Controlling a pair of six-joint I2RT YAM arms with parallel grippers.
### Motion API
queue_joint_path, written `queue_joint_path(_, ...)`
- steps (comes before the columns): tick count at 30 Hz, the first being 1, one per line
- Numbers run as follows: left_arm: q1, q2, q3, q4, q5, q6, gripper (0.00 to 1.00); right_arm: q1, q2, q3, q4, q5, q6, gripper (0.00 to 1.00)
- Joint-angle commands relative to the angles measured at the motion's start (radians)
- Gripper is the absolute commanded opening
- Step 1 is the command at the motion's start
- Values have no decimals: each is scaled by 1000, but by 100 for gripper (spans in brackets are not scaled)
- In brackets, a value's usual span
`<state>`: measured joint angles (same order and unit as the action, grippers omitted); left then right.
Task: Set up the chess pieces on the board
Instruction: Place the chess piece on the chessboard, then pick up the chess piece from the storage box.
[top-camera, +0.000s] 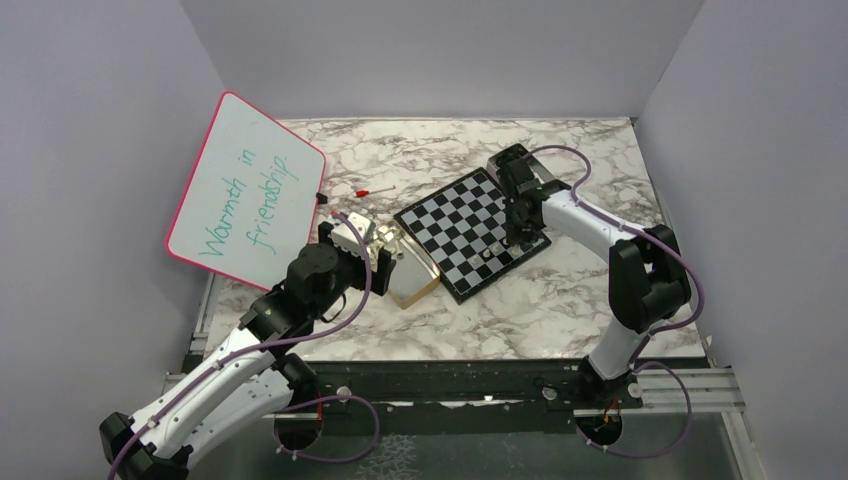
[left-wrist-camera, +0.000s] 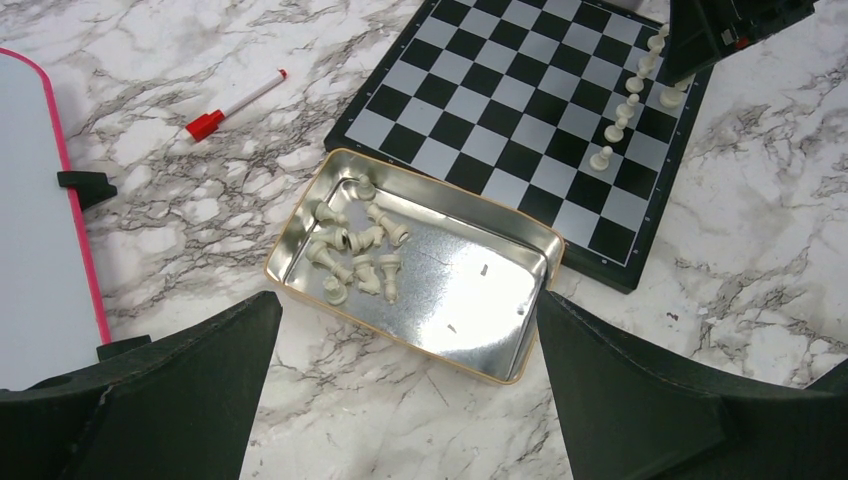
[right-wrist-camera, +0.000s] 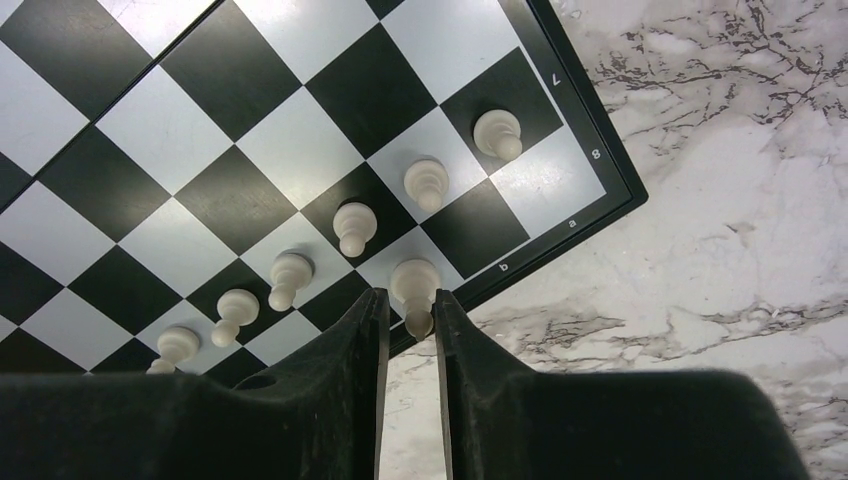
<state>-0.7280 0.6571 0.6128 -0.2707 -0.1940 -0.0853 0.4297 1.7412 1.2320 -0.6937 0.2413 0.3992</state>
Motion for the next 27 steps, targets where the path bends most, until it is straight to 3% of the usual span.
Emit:
queue_joint_path(1, -2, -11, -3, 23, 20, 10, 99, -8, -8, 32, -22, -11, 6, 30)
queue_joint_path(15, -1, 140, 66, -53, -85, -19, 96, -8, -232, 72, -80, -100, -26, 39)
queue_joint_path(20, 29, 310, 156, -82, -89, -27, 86, -8, -383, 7, 4, -215, -41, 36)
queue_joint_path(25, 119, 465, 253, -78, 24, -118, 57, -7, -493, -44, 50, -266, -26, 36)
queue_joint_path(27, 136, 519, 275, -64, -5, -218, 51, -8, -515, -54, 51, -278, -28, 36)
